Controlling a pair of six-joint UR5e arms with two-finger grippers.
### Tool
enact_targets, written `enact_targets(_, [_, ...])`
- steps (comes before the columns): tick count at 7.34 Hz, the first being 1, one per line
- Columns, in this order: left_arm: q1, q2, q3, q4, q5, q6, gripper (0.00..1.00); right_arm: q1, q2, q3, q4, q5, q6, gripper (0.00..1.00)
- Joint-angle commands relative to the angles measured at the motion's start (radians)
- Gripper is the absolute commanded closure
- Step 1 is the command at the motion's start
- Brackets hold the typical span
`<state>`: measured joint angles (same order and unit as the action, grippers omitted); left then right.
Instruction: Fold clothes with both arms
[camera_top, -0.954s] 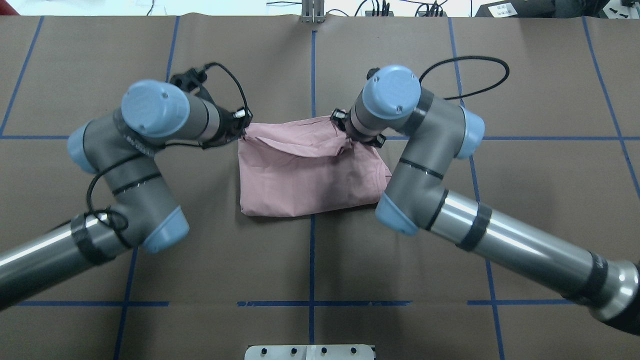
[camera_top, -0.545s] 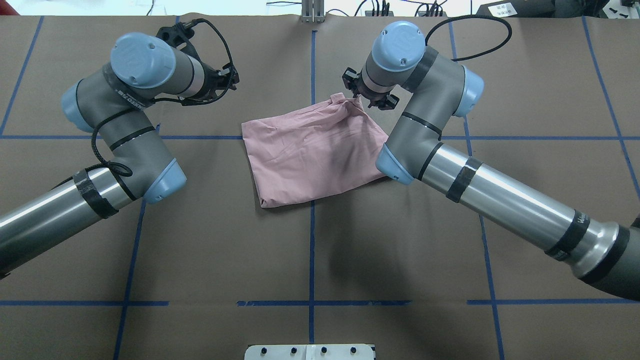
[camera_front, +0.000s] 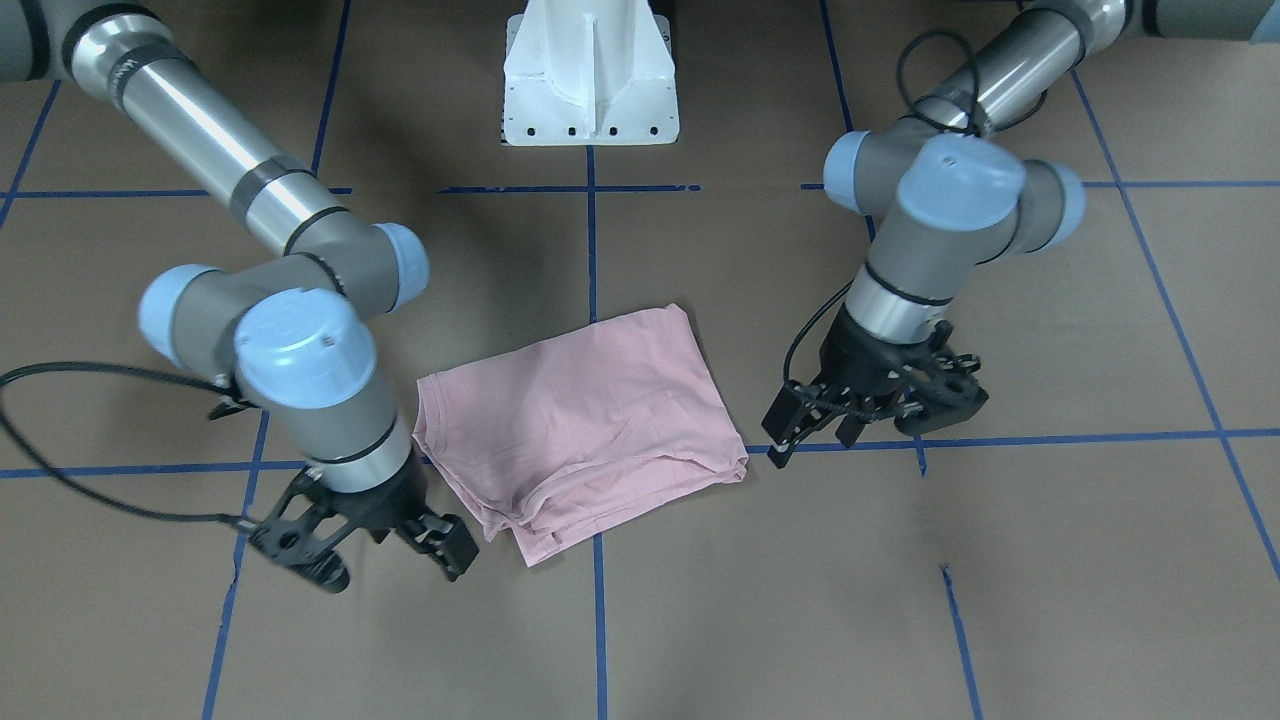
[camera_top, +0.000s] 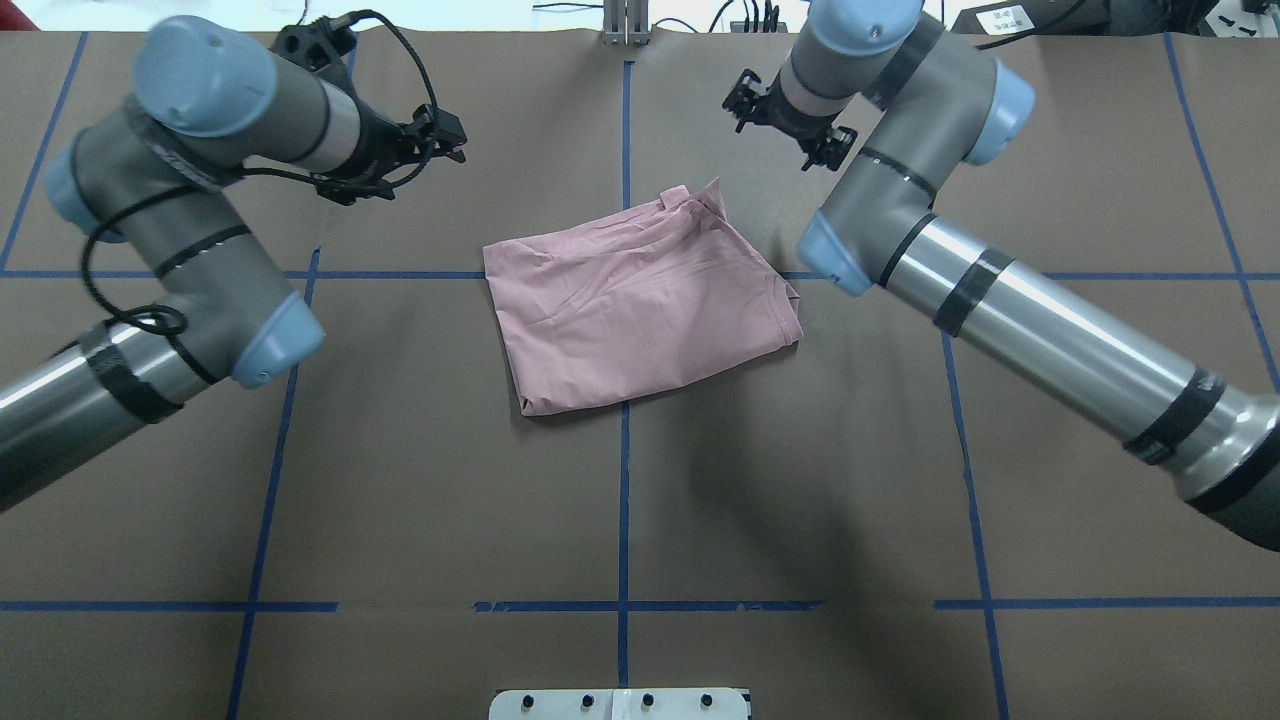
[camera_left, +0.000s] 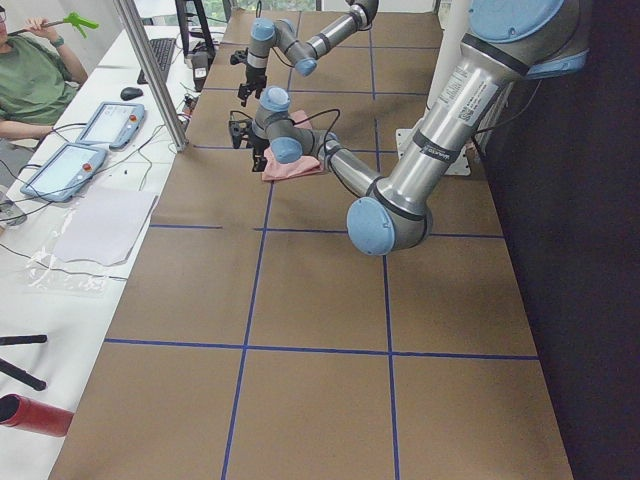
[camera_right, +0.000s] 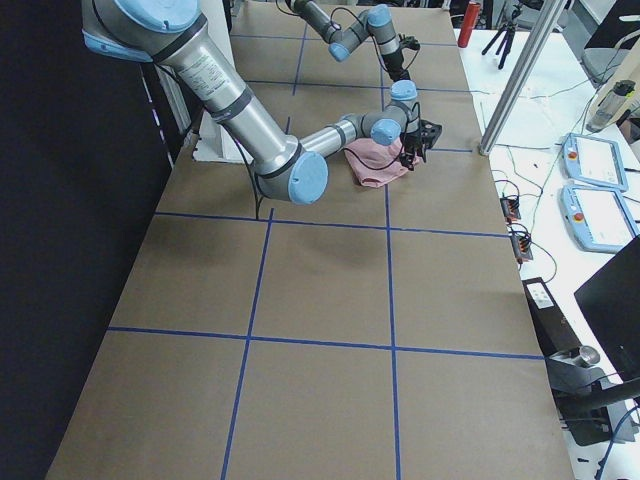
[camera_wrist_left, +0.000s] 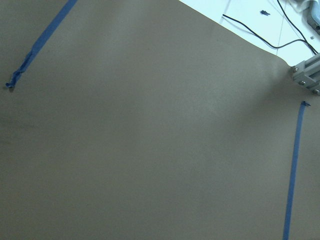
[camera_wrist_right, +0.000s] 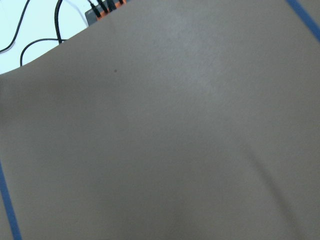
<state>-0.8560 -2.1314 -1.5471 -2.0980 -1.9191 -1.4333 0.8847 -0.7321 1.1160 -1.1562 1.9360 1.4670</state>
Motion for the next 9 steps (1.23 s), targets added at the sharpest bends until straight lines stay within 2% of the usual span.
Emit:
enact_targets(1, [-0.114, 0.166, -0.169, 0.007, -0.125, 0.207, 0.00, 0.162, -0.106, 0.084, -0.090, 0.143, -0.266, 0.00])
enact_targets(2, [-0.203, 0.286, -0.238, 0.010, -0.155, 0.370, 0.00, 0.263, -0.241, 0.194, -0.144, 0.209, -0.482, 0.00])
enact_targets(3, [-0.295, 0.353, -0.255, 0.047, -0.185, 0.560, 0.00, 0.381, -0.315, 0.243, -0.224, 0.262, -0.707, 0.00])
enact_targets(4, [-0.370, 0.396, -0.254, 0.121, -0.190, 0.762, 0.00, 0.466, -0.375, 0.272, -0.314, 0.276, -0.955, 0.00])
enact_targets(5, [-0.468, 0.431, -0.245, 0.197, -0.192, 1.009, 0.00, 0.511, -0.462, 0.347, -0.442, 0.296, -1.213, 0.00])
enact_targets(6, [-0.532, 0.444, -0.242, 0.279, -0.193, 1.233, 0.00, 0.567, -0.531, 0.420, -0.555, 0.300, -1.396, 0.00])
enact_targets(7, [-0.588, 0.456, -0.239, 0.365, -0.211, 1.398, 0.00, 0.626, -0.584, 0.498, -0.680, 0.316, -1.542, 0.00])
enact_targets(8, [-0.628, 0.478, -0.234, 0.419, -0.278, 1.521, 0.00, 0.663, -0.627, 0.560, -0.791, 0.339, -1.633, 0.00])
enact_targets(9, [-0.633, 0.558, -0.229, 0.414, -0.341, 1.544, 0.00, 0.663, -0.688, 0.597, -0.783, 0.363, -1.642, 0.00])
